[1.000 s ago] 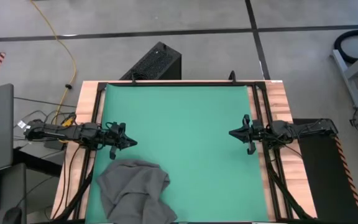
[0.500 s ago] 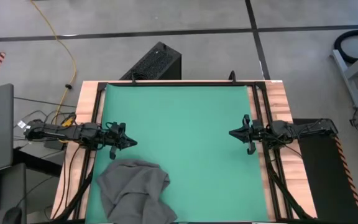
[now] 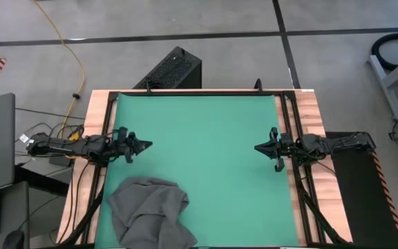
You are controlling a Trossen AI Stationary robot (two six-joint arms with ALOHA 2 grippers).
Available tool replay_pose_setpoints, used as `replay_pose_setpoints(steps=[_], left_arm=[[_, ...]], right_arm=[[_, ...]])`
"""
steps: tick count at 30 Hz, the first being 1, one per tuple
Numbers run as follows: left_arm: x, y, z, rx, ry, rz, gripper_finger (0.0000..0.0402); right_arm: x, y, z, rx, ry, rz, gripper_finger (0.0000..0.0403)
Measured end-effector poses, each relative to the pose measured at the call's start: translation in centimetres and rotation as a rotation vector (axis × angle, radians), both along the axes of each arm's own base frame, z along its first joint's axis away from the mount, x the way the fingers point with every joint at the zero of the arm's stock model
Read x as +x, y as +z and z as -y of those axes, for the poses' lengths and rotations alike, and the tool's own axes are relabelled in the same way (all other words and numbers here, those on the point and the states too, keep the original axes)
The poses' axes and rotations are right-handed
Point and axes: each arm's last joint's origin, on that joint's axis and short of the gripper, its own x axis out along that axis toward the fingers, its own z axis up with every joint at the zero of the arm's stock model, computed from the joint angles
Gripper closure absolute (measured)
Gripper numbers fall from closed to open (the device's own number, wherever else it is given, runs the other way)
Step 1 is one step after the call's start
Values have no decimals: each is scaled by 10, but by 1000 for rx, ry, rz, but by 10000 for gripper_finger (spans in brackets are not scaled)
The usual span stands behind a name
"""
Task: Roll towel
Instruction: Fold the gray towel
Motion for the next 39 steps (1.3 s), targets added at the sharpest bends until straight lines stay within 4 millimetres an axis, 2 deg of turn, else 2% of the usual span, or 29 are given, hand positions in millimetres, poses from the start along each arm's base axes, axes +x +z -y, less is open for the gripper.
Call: replay_pose_setpoints(steps=[5, 12, 15, 18, 20, 25, 28, 31, 36, 39], left_arm=[[0, -1, -1, 11, 21, -10, 401], [0, -3, -2, -13, 69, -24, 401], [-1, 5, -3, -48, 90, 66, 401], [-3, 20, -1, -66, 32, 200, 393], [-6, 35, -1, -70, -6, 260, 383], [-23, 90, -3, -54, -6, 443, 354], [-34, 121, -4, 7, 31, 500, 340], [-44, 152, -4, 149, 40, 540, 332], [-41, 190, 0, 392, -33, 510, 323], [-29, 200, 2, 441, -79, 344, 318]], right_arm=[[0, 5, 1, 169, -7, 56, 360], [-1, 11, 3, 192, -27, 104, 360], [-3, 20, 6, 205, -72, 189, 360], [-6, 31, 9, 223, -90, 315, 360], [-10, 42, 10, 235, -90, 429, 360], [-24, 64, 12, 147, -120, 675, 358], [-28, 79, 12, 94, -137, 722, 347], [-27, 97, 12, 67, -146, 715, 330], [-5, 135, 8, 4, -98, 648, 285], [22, 159, 5, -25, -45, 569, 256]])
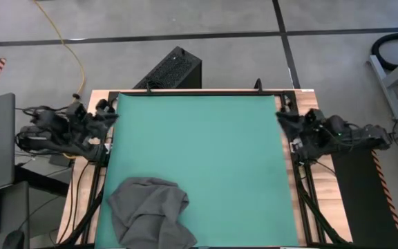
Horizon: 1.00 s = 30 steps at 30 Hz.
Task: Roll towel
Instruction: Fold the gray towel
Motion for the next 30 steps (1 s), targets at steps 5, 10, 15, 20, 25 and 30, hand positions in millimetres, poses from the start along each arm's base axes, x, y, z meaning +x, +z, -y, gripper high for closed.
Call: replay_pose_setpoints(steps=[5, 10, 15, 20, 25, 30], left_arm=[[24, -4, 2, -40, -1, -404, 316], [39, -12, 5, -157, -54, -655, 316], [54, -21, 11, -187, -178, -764, 316], [66, -27, 16, -195, -260, -828, 316], [73, -31, 19, -173, -273, -860, 316], [78, -33, 20, -155, -268, -880, 317]], right_arm=[[64, 26, -8, -56, 100, -261, 218], [128, 10, -17, 37, 245, -651, 205], [178, -33, -42, 81, 396, -910, 213], [211, -97, -81, 21, 477, -1127, 230], [237, -142, -117, -24, 522, -1247, 238], [270, -158, -142, -60, 531, -1240, 239]])
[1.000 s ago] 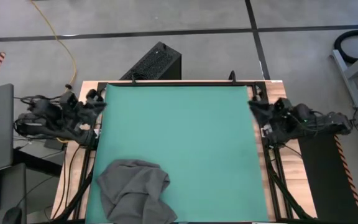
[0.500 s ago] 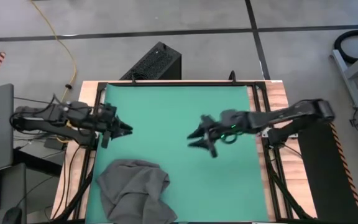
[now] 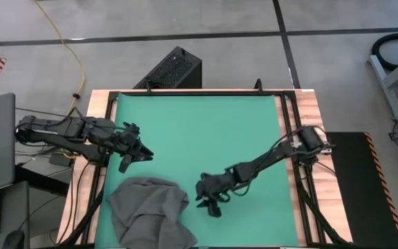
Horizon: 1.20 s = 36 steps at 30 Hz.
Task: Roll towel
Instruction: Fold the gray towel
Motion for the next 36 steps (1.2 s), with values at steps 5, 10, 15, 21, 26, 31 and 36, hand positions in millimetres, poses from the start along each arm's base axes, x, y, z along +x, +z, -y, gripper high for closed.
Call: replay_pose_setpoints(steps=[5, 10, 15, 21, 26, 31, 36], left_arm=[[3, -1, 0, 51, -12, -1, 317], [3, -1, 0, 83, -27, 5, 317], [2, -3, 1, 97, -52, -5, 317], [0, -6, 0, 119, -47, -39, 317], [0, -6, 0, 140, -46, -37, 317], [0, -6, -1, 144, -36, -36, 317], [0, -6, -1, 145, -35, -37, 317]], right_arm=[[15, 5, 3, -41, 21, 59, 242], [17, 7, 8, 152, -64, -31, 247], [27, 7, 17, 126, -58, 77, 249], [16, -1, 19, -73, -213, -102, 266], [14, 9, -1, -307, -157, -82, 284], [18, 23, -11, -351, -221, -18, 283], [18, 23, -10, -229, -325, -53, 251]])
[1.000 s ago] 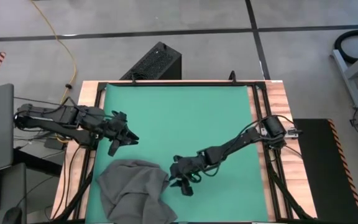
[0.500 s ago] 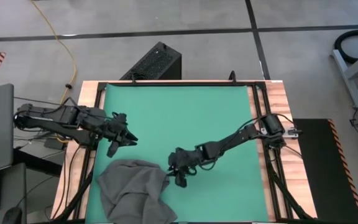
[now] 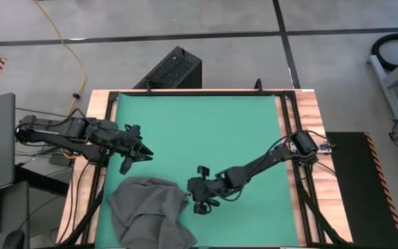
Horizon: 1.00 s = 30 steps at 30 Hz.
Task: Roll towel
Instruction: Fold the gray towel
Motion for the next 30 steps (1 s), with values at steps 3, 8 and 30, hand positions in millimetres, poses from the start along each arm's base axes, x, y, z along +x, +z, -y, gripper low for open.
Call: replay_pose_setpoints(steps=[3, 8, 30], left_arm=[[0, 0, 0, 0, 0, -1, 317], [-1, -1, 0, 1, 0, -12, 317], [-2, -3, 0, 42, -42, -27, 317]], right_arm=[[-2, 1, -5, -5, -4, 10, 216], [-5, 1, -14, -19, 0, 22, 172], [14, -36, -43, -82, -56, 23, 184]])
